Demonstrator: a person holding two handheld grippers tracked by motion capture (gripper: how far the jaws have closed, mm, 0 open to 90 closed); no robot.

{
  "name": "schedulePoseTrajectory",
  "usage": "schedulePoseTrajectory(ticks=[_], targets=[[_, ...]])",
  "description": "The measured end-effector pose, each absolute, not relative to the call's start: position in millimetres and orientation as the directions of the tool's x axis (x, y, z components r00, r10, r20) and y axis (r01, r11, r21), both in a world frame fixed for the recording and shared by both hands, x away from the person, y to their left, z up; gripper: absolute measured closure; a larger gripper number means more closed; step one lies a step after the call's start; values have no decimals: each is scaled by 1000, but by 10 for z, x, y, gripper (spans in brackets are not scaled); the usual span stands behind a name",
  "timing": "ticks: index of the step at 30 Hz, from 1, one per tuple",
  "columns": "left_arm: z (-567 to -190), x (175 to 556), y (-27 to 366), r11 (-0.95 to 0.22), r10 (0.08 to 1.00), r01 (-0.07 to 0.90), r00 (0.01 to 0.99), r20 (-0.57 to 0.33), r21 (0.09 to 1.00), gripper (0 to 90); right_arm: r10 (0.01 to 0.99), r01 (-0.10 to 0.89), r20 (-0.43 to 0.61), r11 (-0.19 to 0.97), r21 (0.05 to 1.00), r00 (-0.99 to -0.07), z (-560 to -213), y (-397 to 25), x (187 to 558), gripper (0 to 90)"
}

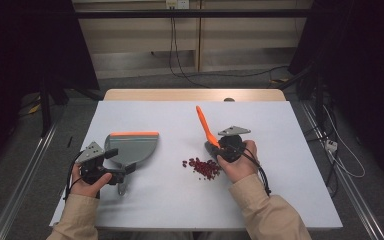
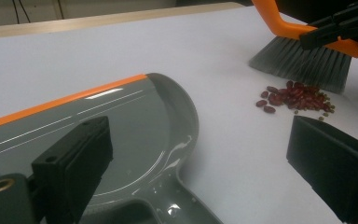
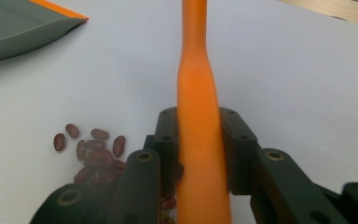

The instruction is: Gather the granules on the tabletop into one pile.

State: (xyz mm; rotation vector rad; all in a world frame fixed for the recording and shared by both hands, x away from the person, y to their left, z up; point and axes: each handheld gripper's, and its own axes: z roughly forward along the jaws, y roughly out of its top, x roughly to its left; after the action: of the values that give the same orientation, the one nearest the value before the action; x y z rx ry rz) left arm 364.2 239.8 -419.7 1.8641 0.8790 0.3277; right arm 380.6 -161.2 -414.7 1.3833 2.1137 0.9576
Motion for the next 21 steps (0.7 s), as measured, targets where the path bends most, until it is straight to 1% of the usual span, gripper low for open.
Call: schedulePoseTrajectory(ticks=[12, 21], targets=[[-4197, 3642, 2396, -229, 697, 425, 699, -157, 875, 68, 914, 605, 2, 268, 750, -407, -4152, -1554, 3826, 714], [-4197, 3644, 2402, -231, 697, 425, 700, -156, 875, 68, 915, 605, 17, 252, 756, -403, -4158, -1511, 3860, 714]])
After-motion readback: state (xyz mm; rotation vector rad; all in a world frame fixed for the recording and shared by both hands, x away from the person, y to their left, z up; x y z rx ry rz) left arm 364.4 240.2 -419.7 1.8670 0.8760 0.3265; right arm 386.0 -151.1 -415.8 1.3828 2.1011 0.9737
